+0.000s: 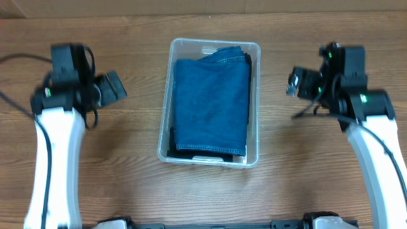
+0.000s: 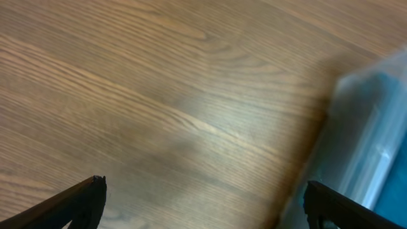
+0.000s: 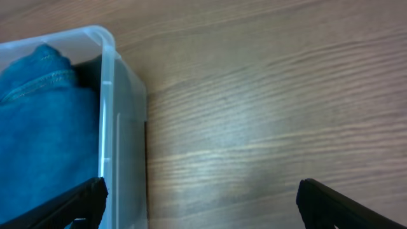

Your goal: Pack container

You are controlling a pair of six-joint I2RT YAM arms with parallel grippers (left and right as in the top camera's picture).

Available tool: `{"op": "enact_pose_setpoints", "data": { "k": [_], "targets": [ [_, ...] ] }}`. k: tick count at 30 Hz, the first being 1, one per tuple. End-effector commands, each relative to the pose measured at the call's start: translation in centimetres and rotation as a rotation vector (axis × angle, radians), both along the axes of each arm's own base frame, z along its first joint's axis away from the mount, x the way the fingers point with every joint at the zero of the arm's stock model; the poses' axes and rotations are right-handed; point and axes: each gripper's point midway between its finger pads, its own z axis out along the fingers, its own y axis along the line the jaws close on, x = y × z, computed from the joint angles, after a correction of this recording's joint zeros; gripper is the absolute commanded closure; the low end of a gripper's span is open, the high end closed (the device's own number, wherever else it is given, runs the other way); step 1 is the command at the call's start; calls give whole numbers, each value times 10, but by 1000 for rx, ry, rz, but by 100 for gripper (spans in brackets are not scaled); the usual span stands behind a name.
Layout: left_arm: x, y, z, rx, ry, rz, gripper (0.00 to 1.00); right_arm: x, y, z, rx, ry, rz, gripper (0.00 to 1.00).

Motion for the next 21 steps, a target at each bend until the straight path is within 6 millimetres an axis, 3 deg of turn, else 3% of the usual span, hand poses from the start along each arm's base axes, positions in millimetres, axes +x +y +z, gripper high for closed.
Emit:
{"op": "enact_pose_setpoints", "data": {
  "k": [1, 3, 6, 9, 21],
  "targets": [
    [-43, -8, 12, 39, -173, -42, 0, -40, -5, -6, -16, -110, -16, 0],
    [-56, -9, 15, 30, -263, -18, 0, -57, -5, -12, -12, -145, -17, 0],
    [-59, -10, 22, 42, -382, -18, 0, -81, -6, -27, -12, -143, -17, 0],
    [-72, -11, 8, 35, -311, -19, 0, -92, -7, -38, -17, -79, -16, 0],
    [-73, -11, -32, 17, -141, -19, 0, -86, -12, -79, -54, 85, -34, 0]
  ]
}}
